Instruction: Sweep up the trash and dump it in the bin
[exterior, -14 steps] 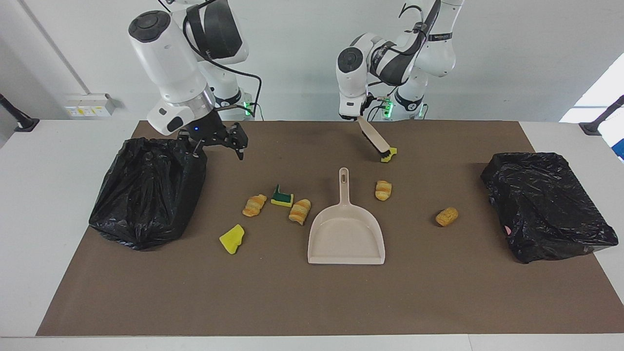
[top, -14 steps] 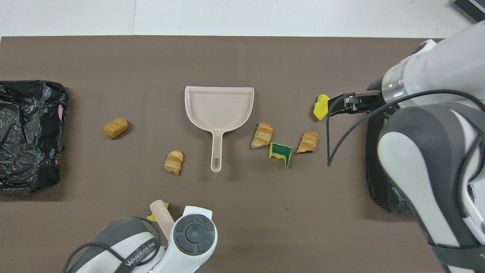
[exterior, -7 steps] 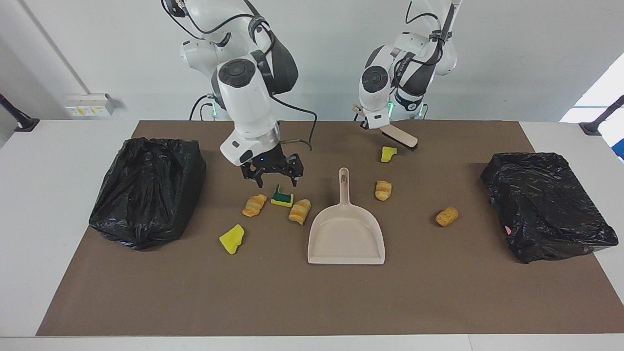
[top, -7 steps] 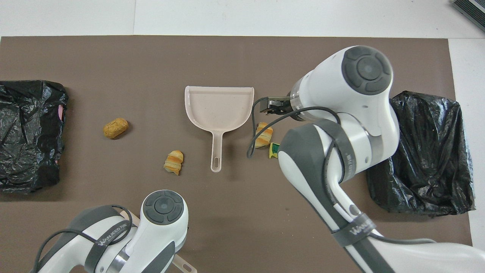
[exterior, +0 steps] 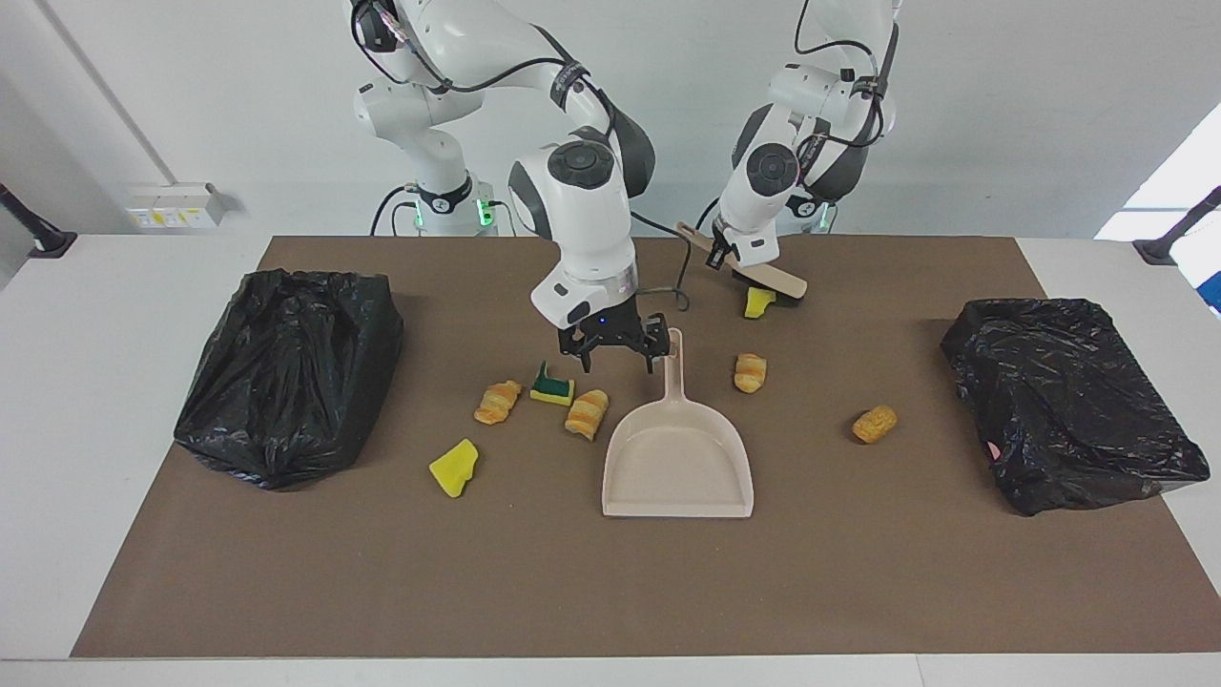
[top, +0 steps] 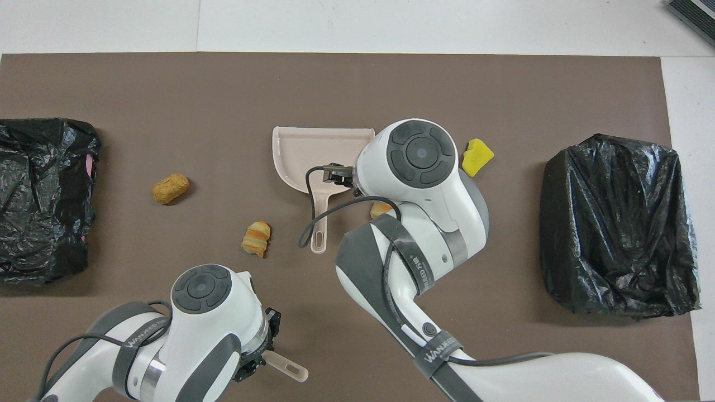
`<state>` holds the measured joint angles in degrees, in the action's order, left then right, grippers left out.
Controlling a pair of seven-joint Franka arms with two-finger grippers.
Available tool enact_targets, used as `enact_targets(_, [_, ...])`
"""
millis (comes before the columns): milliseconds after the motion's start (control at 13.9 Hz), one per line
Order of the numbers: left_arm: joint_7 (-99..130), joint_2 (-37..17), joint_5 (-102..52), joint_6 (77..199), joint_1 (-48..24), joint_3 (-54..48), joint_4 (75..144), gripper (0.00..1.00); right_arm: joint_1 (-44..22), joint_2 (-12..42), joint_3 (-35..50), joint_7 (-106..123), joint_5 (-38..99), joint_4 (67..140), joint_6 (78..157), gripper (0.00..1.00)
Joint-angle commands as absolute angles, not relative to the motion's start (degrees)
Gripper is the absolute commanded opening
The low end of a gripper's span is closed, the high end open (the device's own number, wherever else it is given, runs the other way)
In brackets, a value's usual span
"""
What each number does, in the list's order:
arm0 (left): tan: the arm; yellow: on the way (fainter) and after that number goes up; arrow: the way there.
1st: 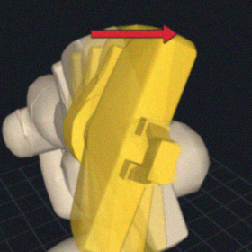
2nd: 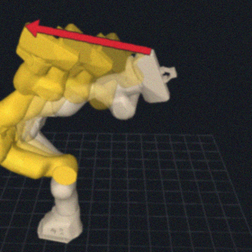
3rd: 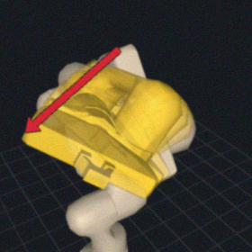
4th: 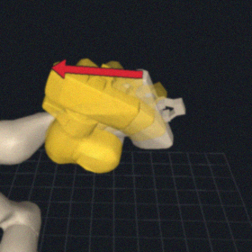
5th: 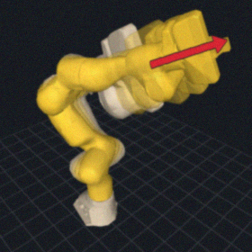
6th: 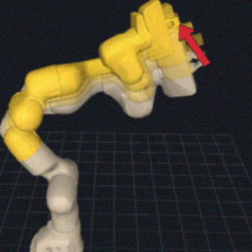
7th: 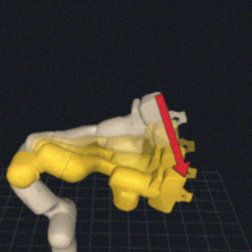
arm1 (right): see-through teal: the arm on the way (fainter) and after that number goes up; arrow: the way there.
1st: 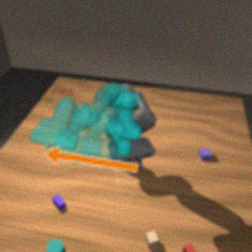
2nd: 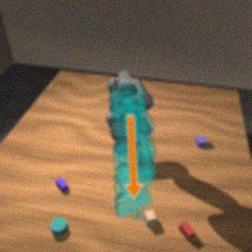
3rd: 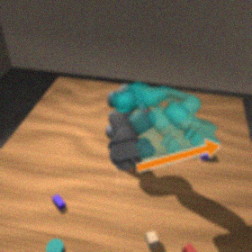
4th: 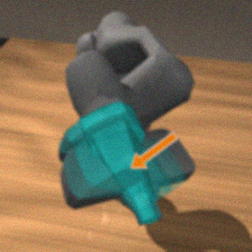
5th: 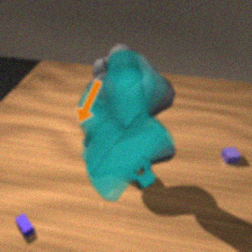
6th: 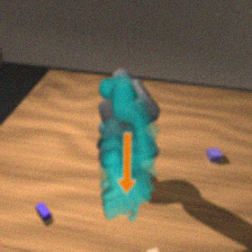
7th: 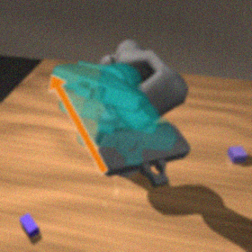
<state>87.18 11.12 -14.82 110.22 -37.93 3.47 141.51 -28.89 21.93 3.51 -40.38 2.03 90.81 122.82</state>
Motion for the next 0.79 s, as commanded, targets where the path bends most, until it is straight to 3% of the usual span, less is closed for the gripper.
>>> enact_targets(0, [87.54, 10.03, -15.91, 114.15, -33.76, 2.99, 141.77, 0.0, -31.37, 24.51, 3.51, -46.04, 0.79, 90.97, 127.07, 1.0])
enact_targets(144, [86.49, 7.32, -15.82, 116.88, -29.21, 2.99, 139.33, 0.0, -31.55, 25.57, 3.78, -47.29, 1.66, 92.28, 129.1, 1.0])
enact_targets(359, [86.05, 0.72, -15.73, 116.46, -24.54, 2.9, 129.58, 0.0, -34.63, 26.1, 3.69, -47.64, 1.23, 95.0, 131.22, 0.98])
enact_targets(647, [82.98, -5.87, -15.64, 113.57, -18.91, 2.81, 118.5, 0.0, -35.86, 25.49, 3.69, -46.58, 0.62, 97.03, 130.79, 0.65])
enact_targets(719, [81.4, -6.67, -15.64, 110.34, -18.37, 2.99, 115.95, 0.0, -35.86, 25.49, 3.69, -46.5, 0.62, 97.03, 130.69, 0.52])
